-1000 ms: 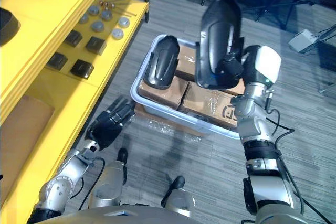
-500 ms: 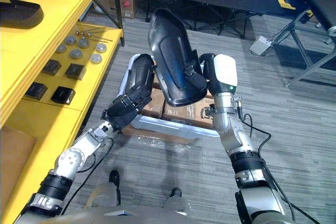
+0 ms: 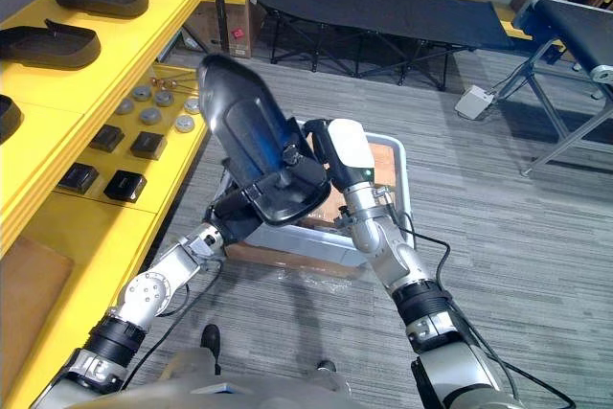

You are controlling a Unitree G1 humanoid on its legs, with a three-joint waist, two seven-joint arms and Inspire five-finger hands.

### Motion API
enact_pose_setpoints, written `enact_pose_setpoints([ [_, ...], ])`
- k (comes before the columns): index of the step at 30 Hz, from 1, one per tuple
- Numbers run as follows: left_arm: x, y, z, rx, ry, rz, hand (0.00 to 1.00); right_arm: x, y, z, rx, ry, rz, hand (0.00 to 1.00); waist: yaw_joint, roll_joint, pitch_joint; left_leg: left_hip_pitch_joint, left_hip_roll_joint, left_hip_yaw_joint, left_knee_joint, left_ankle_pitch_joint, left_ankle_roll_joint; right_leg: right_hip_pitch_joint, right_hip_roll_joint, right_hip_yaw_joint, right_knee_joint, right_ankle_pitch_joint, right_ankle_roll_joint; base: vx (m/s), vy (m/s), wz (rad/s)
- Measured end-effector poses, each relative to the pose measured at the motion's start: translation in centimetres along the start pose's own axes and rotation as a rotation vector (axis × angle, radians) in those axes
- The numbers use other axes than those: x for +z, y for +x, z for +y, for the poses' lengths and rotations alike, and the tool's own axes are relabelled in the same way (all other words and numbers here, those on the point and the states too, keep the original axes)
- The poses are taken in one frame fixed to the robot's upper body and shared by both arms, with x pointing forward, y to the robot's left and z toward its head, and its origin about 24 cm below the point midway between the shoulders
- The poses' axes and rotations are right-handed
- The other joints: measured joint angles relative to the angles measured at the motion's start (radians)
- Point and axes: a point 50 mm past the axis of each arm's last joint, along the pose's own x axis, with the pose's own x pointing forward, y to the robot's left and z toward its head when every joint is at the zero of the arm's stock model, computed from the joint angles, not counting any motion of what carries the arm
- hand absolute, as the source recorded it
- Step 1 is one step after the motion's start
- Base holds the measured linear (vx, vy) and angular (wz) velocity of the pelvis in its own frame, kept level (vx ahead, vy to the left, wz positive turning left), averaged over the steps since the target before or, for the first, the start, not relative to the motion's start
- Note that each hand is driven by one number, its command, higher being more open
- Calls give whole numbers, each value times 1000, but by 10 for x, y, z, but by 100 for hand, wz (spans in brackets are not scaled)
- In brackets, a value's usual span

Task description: Walk over and take three plastic housings, then place them on the shelf

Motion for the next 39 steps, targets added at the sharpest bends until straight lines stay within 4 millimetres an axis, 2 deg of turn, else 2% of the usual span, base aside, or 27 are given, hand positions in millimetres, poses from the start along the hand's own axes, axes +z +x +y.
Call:
enact_pose_setpoints([
  [5, 4, -1, 4, 83, -24, -71, 0, 3, -11, 16, 22, 103, 53, 0, 0, 3, -4, 14, -2, -1, -25, 12, 1, 0, 0, -1, -3, 0, 0, 0, 0, 0],
  [10, -3, -8, 8, 163, -39, -104, 0, 4, -25, 31, 37, 175, 119, 0, -3, 1, -15, 15, -5, 0, -31, 15, 0, 6, 0, -2, -16, 1, 2, 7, -1, 0],
  [14, -10, -16, 17, 271, -57, -113, 0, 16, -34, 41, 42, 213, 104, 0, -13, -1, -22, 15, -5, 0, -32, 14, 0, 7, 0, -2, -16, 1, 2, 17, -4, 0],
  [20, -7, -20, 16, 279, 59, -188, 0, 28, -38, 52, 8, 300, 144, 0, -13, -2, -22, 31, -6, 0, -43, 13, -1, 9, 0, -7, -10, -4, -6, -29, -1, 1],
  [21, -9, -25, 15, 277, 49, -200, 0, 31, -41, 53, 2, 310, 136, 100, -17, -3, -25, 40, -5, 0, -62, 18, -4, 6, 0, -11, 3, -15, -20, -32, -6, 3],
  [25, -15, -33, 13, 275, 21, -213, 0, 37, -49, 54, -15, 345, 138, 100, -15, -10, -30, 53, -6, 0, -92, 33, -5, 5, 0, -17, 4, -20, -28, -11, -4, 1],
  [30, -17, -39, 11, 274, -9, -270, 0, 49, -60, 53, -71, 588, 165, 100, -7, -20, -37, 53, -7, -1, -93, 36, -2, 5, 0, -23, 5, -19, -27, -2, -2, 1],
  [32, -10, -47, 3, 301, 27, -371, 0, 60, -63, 46, -114, 700, 121, 100, -8, -20, -37, 53, -7, -1, -93, 36, -2, 5, 0, -25, 5, -19, -27, 0, 0, 0],
  [36, 36, -69, -4, 445, 195, -716, 0, 67, -71, 39, -118, 863, 85, 100, -9, -20, -37, 54, -7, -5, -93, 36, -2, 8, 0, -27, 5, -19, -28, 0, 0, 0],
  [38, 63, -93, -12, 527, 337, -916, 0, 67, -74, 34, -100, 981, 81, 100, -8, -19, -38, 54, -7, -7, -93, 36, -2, 9, 0, -28, 4, -20, -29, 0, 0, 0],
  [39, 68, -99, -14, 544, 376, -951, 0, 66, -75, 31, -105, 1008, 78, 100, -7, -18, -38, 54, -7, -7, -93, 35, -2, 9, 0, -28, 4, -20, -29, -19, -9, 3],
])
